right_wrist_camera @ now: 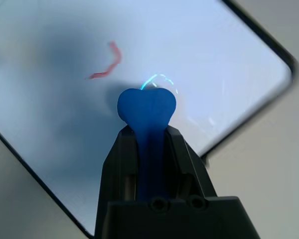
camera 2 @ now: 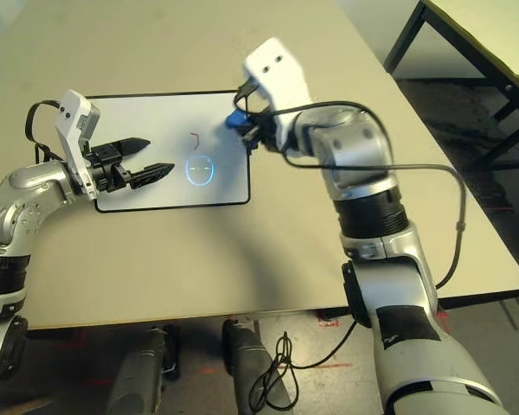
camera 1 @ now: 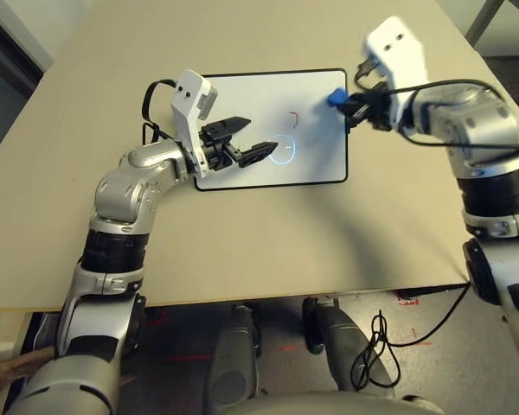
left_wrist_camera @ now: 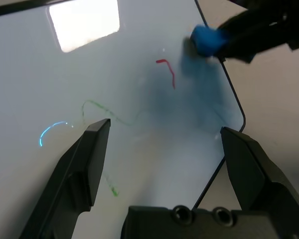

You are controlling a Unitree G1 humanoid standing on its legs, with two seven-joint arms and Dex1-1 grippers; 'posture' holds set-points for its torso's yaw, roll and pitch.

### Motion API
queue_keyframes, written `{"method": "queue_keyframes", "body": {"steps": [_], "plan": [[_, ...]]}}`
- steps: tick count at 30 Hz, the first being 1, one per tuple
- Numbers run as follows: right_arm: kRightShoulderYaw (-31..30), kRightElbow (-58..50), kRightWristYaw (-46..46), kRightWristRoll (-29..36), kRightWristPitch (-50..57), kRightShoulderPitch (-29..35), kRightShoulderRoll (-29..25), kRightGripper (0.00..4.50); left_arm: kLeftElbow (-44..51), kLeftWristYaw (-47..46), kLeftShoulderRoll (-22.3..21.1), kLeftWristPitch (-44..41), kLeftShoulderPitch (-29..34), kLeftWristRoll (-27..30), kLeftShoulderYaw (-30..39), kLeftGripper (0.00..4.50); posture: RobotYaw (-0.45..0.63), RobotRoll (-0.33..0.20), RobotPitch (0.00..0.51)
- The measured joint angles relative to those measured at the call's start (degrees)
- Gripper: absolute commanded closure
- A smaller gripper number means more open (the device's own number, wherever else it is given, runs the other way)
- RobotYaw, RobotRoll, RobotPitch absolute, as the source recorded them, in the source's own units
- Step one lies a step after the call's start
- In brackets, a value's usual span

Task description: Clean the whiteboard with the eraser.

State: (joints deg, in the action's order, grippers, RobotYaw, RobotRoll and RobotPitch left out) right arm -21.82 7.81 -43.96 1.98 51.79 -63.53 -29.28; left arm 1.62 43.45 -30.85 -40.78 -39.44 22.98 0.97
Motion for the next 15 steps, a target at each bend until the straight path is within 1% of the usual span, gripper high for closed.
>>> {"method": "queue_keyframes", "body": {"steps": [3, 8, 12, 15], "plan": [[-3.9, 1.4, -1.7, -3.1, -3.7, -1.6, -0.1, 3.85, 1.3, -0.2, 0.2, -1.0, -0.1, 0.1, -0.1, 0.00, 0.00, 0.000, 0.248], [-8.3, 0.8, -5.5, -5.7, -5.9, -1.0, 0.0, 3.86, 3.4, -1.0, 0.5, -2.4, 0.1, 0.3, -0.1, 0.00, 0.02, 0.000, 0.255], [-9.8, 0.0, -7.6, -7.0, -6.0, -0.2, 0.1, 3.86, 4.2, -1.6, 0.6, -3.0, 0.6, 0.5, 0.0, 0.00, 0.02, 0.000, 0.258], [-9.9, 1.9, -7.7, -7.9, -7.1, -0.8, 1.1, 3.86, 4.7, -2.0, 0.6, -3.3, 0.9, 1.0, 0.1, 0.00, 0.02, 0.000, 0.258]]}}
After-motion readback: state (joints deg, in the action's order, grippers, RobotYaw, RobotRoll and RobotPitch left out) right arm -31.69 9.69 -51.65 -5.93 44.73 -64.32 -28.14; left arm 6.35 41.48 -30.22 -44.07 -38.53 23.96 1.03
